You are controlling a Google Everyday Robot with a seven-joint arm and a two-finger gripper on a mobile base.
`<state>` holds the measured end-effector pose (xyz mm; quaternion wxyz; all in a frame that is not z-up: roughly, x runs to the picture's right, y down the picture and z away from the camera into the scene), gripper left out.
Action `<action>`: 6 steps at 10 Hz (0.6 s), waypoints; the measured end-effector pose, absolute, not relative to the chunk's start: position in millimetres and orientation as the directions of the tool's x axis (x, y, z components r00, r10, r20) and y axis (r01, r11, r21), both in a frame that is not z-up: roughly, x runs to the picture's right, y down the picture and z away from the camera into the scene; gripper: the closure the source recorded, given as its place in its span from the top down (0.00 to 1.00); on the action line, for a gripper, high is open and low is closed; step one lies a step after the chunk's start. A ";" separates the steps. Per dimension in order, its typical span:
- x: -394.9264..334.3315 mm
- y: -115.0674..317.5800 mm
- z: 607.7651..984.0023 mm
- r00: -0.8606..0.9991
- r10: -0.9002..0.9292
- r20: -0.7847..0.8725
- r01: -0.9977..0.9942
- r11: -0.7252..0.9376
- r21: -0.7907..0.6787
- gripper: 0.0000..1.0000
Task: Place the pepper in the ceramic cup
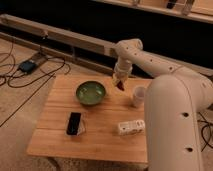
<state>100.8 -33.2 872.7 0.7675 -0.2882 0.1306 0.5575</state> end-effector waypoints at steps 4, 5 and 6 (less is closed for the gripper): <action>136.6 -53.2 862.7 0.315 0.825 -0.469 -0.938 0.195 -0.285 0.00; 145.8 -55.1 860.1 0.309 0.833 -0.459 -0.940 0.192 -0.284 0.00; 153.9 -55.7 857.7 0.303 0.839 -0.452 -0.941 0.188 -0.282 0.00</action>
